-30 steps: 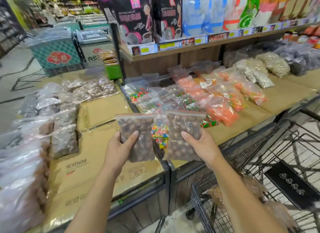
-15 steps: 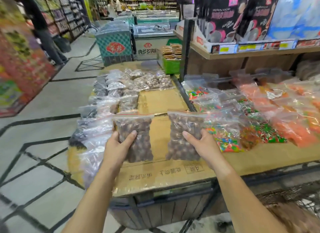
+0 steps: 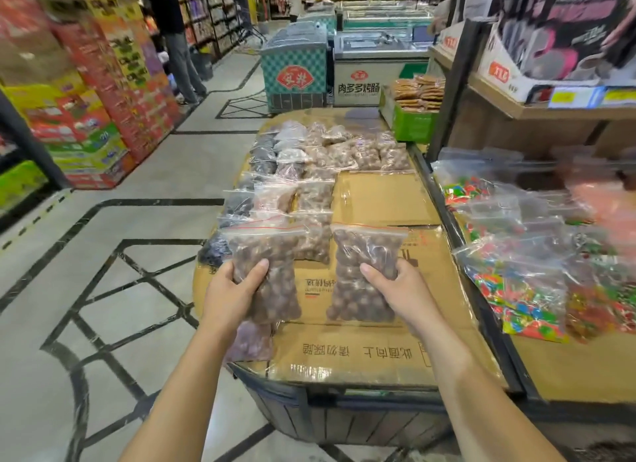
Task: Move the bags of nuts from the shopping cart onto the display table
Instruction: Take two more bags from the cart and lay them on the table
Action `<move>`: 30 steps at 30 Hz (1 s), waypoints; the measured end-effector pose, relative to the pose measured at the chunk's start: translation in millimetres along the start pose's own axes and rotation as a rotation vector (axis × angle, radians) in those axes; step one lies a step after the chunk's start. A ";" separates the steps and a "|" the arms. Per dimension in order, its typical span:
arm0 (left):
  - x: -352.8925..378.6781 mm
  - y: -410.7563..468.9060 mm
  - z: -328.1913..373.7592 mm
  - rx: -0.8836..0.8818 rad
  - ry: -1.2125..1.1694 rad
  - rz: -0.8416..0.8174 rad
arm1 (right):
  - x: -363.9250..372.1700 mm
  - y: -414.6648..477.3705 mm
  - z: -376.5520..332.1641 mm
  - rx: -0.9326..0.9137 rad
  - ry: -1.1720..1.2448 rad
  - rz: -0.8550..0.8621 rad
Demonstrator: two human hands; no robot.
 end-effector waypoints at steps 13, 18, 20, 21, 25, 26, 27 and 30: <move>5.8 28.3 -7.1 -0.073 0.040 0.153 | 55.6 70.9 0.6 0.028 0.059 -0.209; -0.6 44.2 -15.2 -0.095 0.027 0.152 | 75.8 78.0 6.2 0.027 0.042 -0.248; -2.7 53.4 -19.9 -0.114 0.009 0.139 | 86.4 80.9 7.1 0.032 0.024 -0.248; -3.7 57.8 -22.1 -0.116 0.010 0.135 | 92.1 82.2 8.4 0.038 0.012 -0.248; -9.0 75.0 -28.3 -0.121 -0.006 0.131 | 118.2 88.0 17.3 0.076 -0.061 -0.226; -9.9 79.2 -29.5 -0.126 -0.010 0.124 | 124.9 89.2 19.8 0.092 -0.071 -0.224; -10.7 83.2 -31.3 -0.132 -0.016 0.118 | 131.1 90.2 21.6 0.108 -0.067 -0.227; -13.1 93.9 -37.2 -0.148 -0.025 0.108 | 148.8 92.1 29.0 0.158 -0.049 -0.227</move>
Point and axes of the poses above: each hand's wrist, its own y-axis towards the middle knuckle, its own x-axis out of the palm, z = x × y, the point moved 2 cm from there along y, towards the middle knuckle, and after that the axes turned 11 degrees about z, right-handed, at the moved point
